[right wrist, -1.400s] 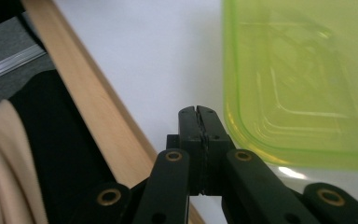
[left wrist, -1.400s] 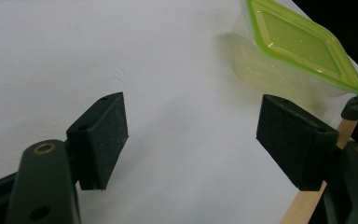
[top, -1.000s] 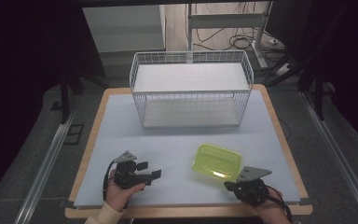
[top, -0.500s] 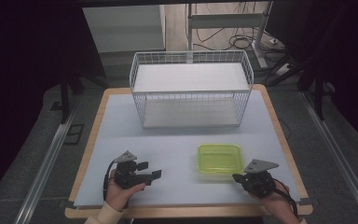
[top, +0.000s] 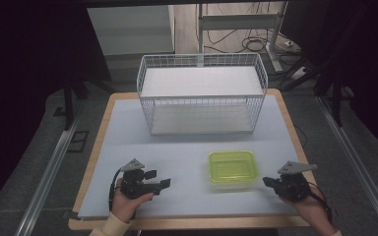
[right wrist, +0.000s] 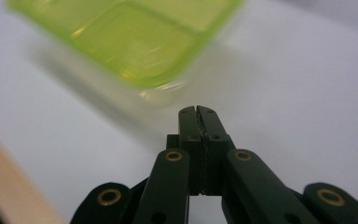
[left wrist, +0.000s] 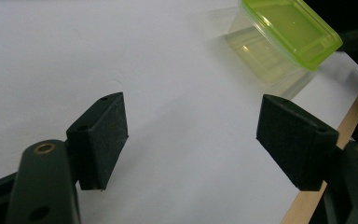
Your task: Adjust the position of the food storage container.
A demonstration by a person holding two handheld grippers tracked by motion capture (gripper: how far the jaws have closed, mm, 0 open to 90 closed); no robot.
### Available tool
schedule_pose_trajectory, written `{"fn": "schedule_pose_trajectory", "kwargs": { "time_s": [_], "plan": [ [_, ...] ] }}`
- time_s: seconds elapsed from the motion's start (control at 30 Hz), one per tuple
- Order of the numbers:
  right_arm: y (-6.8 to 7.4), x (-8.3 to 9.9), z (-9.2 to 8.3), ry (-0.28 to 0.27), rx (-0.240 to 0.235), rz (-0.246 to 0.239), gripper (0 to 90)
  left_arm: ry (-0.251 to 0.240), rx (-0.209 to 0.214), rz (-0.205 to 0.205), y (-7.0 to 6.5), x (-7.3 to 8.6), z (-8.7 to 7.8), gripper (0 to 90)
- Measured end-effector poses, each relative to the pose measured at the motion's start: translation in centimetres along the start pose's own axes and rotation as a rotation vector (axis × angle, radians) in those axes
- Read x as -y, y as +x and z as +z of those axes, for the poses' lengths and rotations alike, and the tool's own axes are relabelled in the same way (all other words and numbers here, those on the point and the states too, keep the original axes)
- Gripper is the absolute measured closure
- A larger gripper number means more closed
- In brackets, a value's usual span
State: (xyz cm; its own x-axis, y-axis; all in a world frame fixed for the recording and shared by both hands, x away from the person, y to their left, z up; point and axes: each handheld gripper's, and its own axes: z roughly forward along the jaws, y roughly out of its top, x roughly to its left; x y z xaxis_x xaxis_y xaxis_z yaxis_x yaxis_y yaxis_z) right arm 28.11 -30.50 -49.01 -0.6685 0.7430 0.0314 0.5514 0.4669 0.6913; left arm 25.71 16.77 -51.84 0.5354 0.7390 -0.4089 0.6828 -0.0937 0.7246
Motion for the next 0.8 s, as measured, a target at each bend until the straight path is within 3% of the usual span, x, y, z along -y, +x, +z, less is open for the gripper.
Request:
{"fn": "schedule_pose_trajectory", "kwargs": {
  "time_s": [0.1, 0.2, 0.37, 0.6, 0.8],
  "plan": [
    [-1.7, -0.7, 0.6, -0.005, 0.022, 0.033, 90.0, -0.001, 0.002, -0.001, -0.1, -0.1, 0.1, 24.2],
    [-2.6, -1.4, 2.0, -0.007, -0.014, 0.076, 90.0, 0.001, 0.001, 0.0, -0.2, -0.1, 0.2, 24.2],
    [-2.6, -2.2, 3.8, 0.016, -0.032, 0.076, 90.0, 0.0, 0.0, -0.002, -0.1, 0.0, 0.2, 24.2],
    [-2.2, -2.5, 4.7, 0.022, -0.052, 0.049, 90.0, -0.003, 0.001, -0.003, -0.1, 0.0, 0.0, 24.3],
    [-2.1, -2.9, 5.2, 0.017, -0.069, 0.057, 90.0, -0.003, 0.002, -0.003, -0.1, -0.1, 0.1, 24.3]
  ]
}}
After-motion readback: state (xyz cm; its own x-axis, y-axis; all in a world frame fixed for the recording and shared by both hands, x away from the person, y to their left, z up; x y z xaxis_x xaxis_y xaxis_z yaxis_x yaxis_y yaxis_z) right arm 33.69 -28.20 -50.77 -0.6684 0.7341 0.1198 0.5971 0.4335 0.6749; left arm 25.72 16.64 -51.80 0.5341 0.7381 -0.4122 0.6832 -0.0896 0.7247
